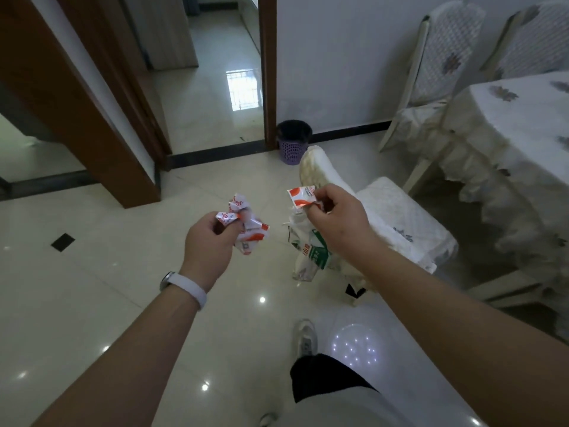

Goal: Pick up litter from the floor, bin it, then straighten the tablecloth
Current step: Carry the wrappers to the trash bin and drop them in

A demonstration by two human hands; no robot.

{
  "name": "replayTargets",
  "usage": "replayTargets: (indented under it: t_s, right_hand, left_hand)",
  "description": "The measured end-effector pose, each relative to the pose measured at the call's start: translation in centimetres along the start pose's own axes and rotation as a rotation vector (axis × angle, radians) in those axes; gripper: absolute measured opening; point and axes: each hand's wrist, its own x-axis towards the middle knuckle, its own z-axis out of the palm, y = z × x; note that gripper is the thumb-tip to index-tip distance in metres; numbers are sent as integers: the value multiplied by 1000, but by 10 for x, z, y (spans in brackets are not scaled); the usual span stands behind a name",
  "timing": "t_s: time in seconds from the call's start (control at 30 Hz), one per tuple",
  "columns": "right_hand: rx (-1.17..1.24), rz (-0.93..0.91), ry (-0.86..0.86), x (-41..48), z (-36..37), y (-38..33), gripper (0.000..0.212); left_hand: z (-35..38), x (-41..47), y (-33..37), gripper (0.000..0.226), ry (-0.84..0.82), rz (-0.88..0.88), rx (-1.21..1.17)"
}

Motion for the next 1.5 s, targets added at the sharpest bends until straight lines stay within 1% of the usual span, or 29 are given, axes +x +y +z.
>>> replayTargets:
  t_s: [0.07, 0.2, 0.43, 0.67, 0.83, 0.93, 1.03, 1.1, 1.3, 1.43, 1.5]
  right_hand:
    - [29, 12, -9, 30, 8, 4, 7]
    - [36, 22, -36, 100, 20, 13, 9]
    - [44, -2, -92, 225, 13, 10, 11]
    - [95, 14, -80, 303, 8, 12, 12]
    - [92, 70, -37, 348, 26, 16, 15]
    - [77, 119, -6, 376, 44, 20, 13]
    - [21, 175, 20, 413, 65, 14, 12]
    - [-2, 215, 50, 438, 80, 3, 13]
    - [-45, 217, 127, 506, 119, -34, 10]
    - [-80, 244, 176, 541, 126, -39, 12]
    - [-77, 267, 203, 561, 123, -35, 9]
  left_hand:
    - [7, 26, 0, 23, 2, -12, 12]
    - [25, 88, 9, 16, 33, -25, 34]
    - [59, 190, 53, 10, 52, -40, 42]
    - [75, 263, 74, 11, 13, -50, 36]
    - [76, 326, 62, 8, -56, -44, 44]
    - [74, 371, 46, 9, -104, -39, 46]
    - [64, 424, 29, 9, -151, -14, 49]
    - [52, 460, 22, 7, -153, -24, 48]
    - [22, 563, 27, 19, -203, -35, -3]
    - [29, 616, 35, 14, -252, -13, -28]
    - [40, 638, 36, 12, -282, 6, -22]
